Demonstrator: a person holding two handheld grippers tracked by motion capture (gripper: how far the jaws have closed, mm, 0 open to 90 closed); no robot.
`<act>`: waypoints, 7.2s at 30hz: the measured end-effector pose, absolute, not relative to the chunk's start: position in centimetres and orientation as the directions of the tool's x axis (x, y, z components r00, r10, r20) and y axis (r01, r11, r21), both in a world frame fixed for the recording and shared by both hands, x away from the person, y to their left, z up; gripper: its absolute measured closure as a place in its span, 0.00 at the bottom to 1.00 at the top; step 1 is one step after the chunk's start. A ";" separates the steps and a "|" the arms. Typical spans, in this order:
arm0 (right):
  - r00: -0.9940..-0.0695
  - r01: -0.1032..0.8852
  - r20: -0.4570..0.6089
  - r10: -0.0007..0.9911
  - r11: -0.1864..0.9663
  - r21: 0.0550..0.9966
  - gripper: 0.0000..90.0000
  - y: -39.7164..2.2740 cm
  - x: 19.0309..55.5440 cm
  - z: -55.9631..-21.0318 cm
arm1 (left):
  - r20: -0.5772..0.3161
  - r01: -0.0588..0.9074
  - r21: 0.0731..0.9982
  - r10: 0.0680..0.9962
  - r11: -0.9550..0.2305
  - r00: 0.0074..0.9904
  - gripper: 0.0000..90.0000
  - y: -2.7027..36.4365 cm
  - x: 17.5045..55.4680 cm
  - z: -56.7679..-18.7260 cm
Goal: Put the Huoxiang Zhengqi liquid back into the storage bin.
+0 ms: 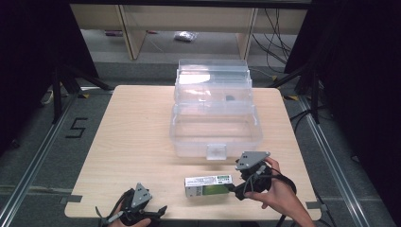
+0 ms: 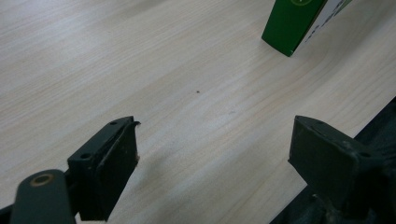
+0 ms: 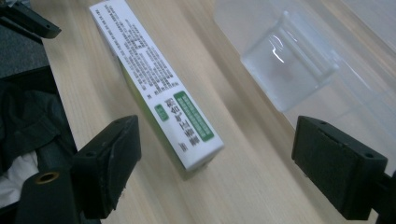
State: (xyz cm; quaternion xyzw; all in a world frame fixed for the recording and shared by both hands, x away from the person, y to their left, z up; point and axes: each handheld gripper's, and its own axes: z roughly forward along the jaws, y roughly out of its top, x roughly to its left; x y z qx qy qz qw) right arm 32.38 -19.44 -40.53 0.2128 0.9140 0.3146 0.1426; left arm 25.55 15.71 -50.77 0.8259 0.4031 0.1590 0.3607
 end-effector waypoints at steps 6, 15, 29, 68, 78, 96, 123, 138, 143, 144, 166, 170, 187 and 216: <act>-0.892 0.289 -0.124 0.435 0.758 0.585 0.20 -17.3 32.9 -40.5 | -0.008 0.549 0.721 0.788 -0.422 0.616 0.16 15.7 25.6 -50.8; -0.920 0.257 -0.123 0.373 0.808 0.531 0.20 -15.3 33.9 -40.8 | -0.020 0.556 0.708 0.775 -0.435 0.631 0.16 15.8 25.6 -50.7; -0.951 0.224 -0.091 0.295 0.863 0.452 0.20 -12.9 34.8 -41.6 | -0.016 0.554 0.713 0.780 -0.430 0.626 0.17 15.8 25.6 -50.8; -0.980 0.158 -0.072 0.188 0.940 0.303 0.44 -10.6 35.1 -44.2 | -0.030 0.552 0.725 0.781 -0.412 0.624 0.16 15.7 25.5 -50.7; -0.983 0.146 -0.064 0.171 0.948 0.282 0.55 -10.5 35.0 -44.4 | -0.031 0.554 0.721 0.779 -0.416 0.626 0.17 15.8 25.5 -50.6; -0.993 0.090 -0.052 0.105 0.970 0.227 0.72 -10.6 35.0 -44.1 | -0.030 0.552 0.724 0.780 -0.414 0.625 0.17 15.8 25.4 -50.6; -0.990 0.118 -0.046 0.134 0.961 0.250 0.72 -11.8 36.8 -39.4 | -0.037 0.558 0.715 0.774 -0.421 0.632 0.17 15.9 25.5 -50.6; -0.981 0.164 -0.058 0.186 0.949 0.270 0.72 -13.8 38.2 -35.0 | -0.040 0.560 0.715 0.776 -0.418 0.630 0.17 15.9 25.5 -50.6; -0.980 0.168 -0.053 0.190 0.944 0.283 0.72 -14.6 39.0 -33.8 | -0.036 0.556 0.722 0.781 -0.411 0.624 0.17 15.8 25.5 -50.7; -0.980 0.166 -0.058 0.190 0.943 0.287 0.72 -14.9 39.3 -33.4 | -0.034 0.556 0.724 0.783 -0.409 0.621 0.17 15.8 25.4 -50.7; -0.967 0.214 -0.066 0.245 0.929 0.303 0.72 -17.2 43.4 -30.8 | -0.016 0.554 0.715 0.782 -0.427 0.624 0.17 15.9 25.6 -50.7; -0.961 0.235 -0.066 0.268 0.920 0.314 0.72 -17.6 44.3 -30.3 | -0.015 0.553 0.713 0.778 -0.432 0.628 0.16 16.0 25.5 -50.6; -0.949 0.265 -0.082 0.305 0.911 0.316 0.72 -18.8 49.1 -30.9 | -0.021 0.554 0.717 0.780 -0.424 0.625 0.16 15.9 25.6 -50.8; -0.944 0.306 -0.046 0.326 0.920 0.244 0.72 -19.9 53.1 -37.0 | -0.029 0.562 0.703 0.773 -0.435 0.634 0.17 16.0 25.6 -50.7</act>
